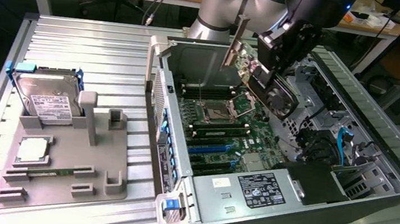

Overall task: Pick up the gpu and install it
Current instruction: 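Insert the gpu into the slot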

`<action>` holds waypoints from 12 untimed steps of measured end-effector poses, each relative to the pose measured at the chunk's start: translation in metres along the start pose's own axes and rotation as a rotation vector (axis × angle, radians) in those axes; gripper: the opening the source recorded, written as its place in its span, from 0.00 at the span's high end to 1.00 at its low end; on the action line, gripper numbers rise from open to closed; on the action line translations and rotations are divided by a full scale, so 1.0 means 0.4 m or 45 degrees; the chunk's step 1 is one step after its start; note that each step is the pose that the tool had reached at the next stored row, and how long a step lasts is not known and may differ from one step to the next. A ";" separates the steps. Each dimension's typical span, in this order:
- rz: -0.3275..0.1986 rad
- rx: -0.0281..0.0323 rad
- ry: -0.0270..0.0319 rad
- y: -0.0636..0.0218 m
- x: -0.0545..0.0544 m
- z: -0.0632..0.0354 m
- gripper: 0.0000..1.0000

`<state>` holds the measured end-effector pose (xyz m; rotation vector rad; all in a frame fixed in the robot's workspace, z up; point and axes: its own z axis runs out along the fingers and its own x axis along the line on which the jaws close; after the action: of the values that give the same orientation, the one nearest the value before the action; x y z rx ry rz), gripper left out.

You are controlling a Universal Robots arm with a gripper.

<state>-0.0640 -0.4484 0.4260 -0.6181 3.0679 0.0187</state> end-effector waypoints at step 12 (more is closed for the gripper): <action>-0.081 -0.0012 0.0008 0.000 0.000 0.000 0.73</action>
<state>-0.0640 -0.4484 0.4260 -0.7152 3.0471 0.0193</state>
